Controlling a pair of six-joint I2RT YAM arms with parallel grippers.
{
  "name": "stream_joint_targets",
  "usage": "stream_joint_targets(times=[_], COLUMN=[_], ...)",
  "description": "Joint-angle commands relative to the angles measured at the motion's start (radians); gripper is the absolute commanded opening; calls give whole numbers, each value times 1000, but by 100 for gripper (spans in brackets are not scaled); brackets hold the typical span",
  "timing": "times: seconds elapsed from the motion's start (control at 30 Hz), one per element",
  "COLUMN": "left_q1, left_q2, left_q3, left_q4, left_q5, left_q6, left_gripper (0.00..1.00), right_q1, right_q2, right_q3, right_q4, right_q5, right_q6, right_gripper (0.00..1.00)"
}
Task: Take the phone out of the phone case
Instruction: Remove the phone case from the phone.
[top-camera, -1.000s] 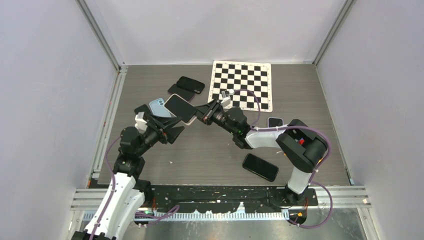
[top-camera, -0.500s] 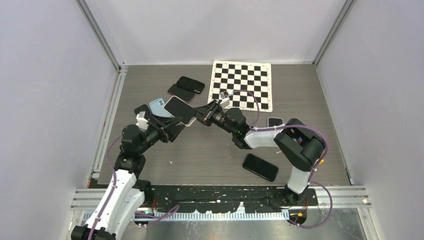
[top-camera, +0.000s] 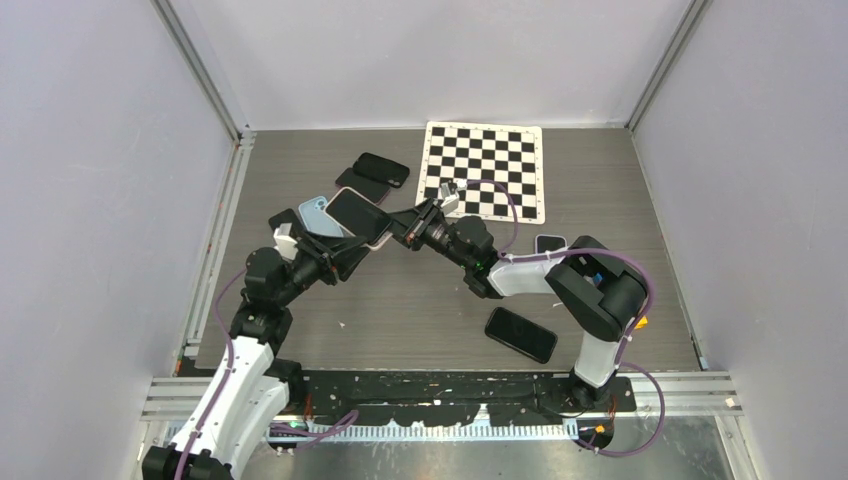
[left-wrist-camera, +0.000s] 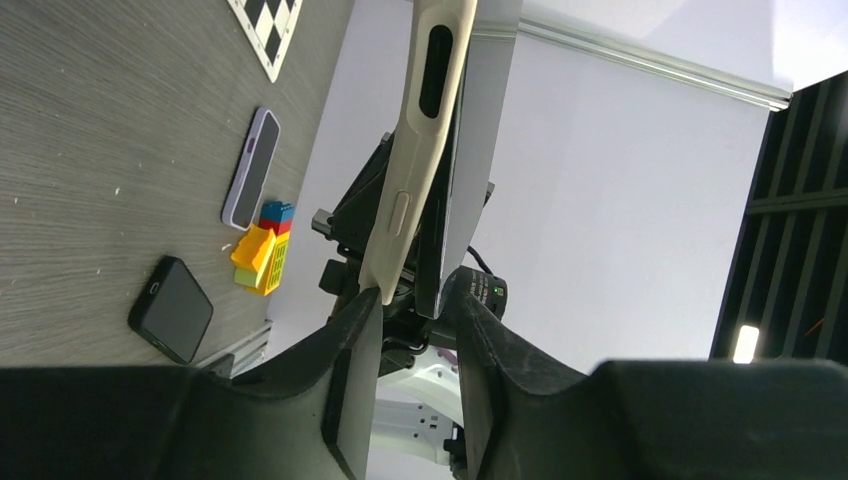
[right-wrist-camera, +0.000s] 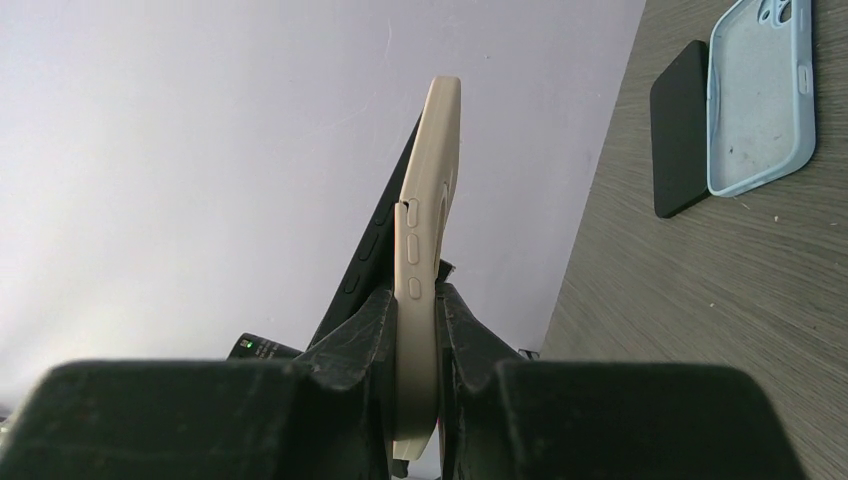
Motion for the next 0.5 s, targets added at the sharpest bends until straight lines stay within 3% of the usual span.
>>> stream_joint_targets(times=[0.0, 0.23, 0.47], left_q1=[-3, -3, -3], left_q2=[-5, -14, -10], left_q3=[39, 36, 34], left_q4=[86, 78, 84], left_q5=[-9, -12, -13], left_q6=[-13, -15, -22], left_gripper=[34, 24, 23], right_q1=[9, 9, 10], right_q2=[-8, 0, -6], right_q3=[48, 48, 45], right_q4=[128, 127, 102], right_q5=[-11, -12, -17], right_q6=[15, 12, -21], right_gripper=[1, 1, 1])
